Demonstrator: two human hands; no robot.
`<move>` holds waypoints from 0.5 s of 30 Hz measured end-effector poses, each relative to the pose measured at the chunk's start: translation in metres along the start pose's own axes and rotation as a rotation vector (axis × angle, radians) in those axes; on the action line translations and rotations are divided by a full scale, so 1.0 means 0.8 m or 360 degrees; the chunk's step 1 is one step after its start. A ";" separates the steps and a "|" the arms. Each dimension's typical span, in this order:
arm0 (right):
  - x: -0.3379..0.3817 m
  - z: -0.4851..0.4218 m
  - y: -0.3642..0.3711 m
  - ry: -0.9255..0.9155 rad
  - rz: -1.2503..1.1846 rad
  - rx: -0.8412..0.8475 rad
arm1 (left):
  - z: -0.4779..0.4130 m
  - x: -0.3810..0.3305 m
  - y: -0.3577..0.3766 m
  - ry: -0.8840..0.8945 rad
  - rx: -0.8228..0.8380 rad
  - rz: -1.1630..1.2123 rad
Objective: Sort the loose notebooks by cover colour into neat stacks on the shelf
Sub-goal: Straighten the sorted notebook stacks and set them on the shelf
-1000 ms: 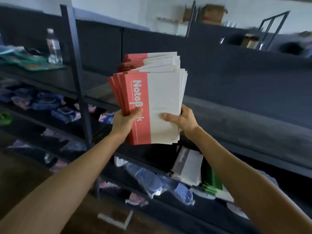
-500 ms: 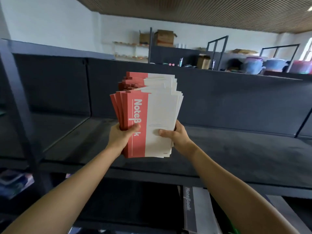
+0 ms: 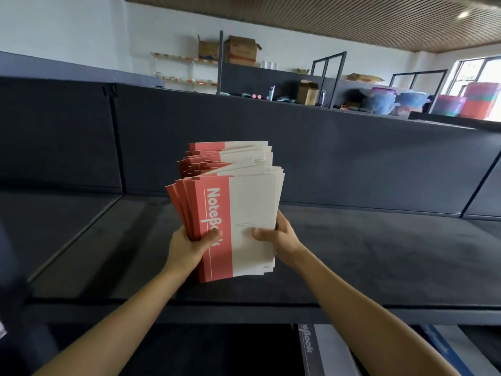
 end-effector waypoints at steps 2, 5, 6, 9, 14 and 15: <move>-0.003 0.003 0.002 -0.0005 0.0025 0.0020 | -0.005 0.001 0.003 -0.0055 0.0124 0.0060; -0.019 0.014 0.003 0.0076 0.0087 0.0048 | -0.017 -0.006 0.006 -0.0035 0.0297 0.0244; -0.025 0.017 0.003 0.0100 0.0105 0.0055 | -0.020 -0.011 0.003 -0.0017 0.0302 0.0264; -0.037 0.024 0.001 0.0096 0.0098 0.0030 | -0.033 -0.018 0.001 0.0012 0.0294 0.0289; -0.053 0.023 -0.006 0.0066 -0.0080 -0.0054 | -0.036 -0.021 0.007 0.0023 0.0067 0.0198; -0.052 0.022 -0.008 0.0055 -0.0080 -0.0066 | -0.038 -0.021 0.007 0.0058 0.0058 0.0170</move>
Point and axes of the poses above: each hand's wrist, its own z-axis away from the middle knuckle, its own y-axis out of the palm, x = y × z, the point moved 10 cm from there along -z, towards the middle knuckle, and after that the axes turned 15 degrees about x, right-handed, at the moved point
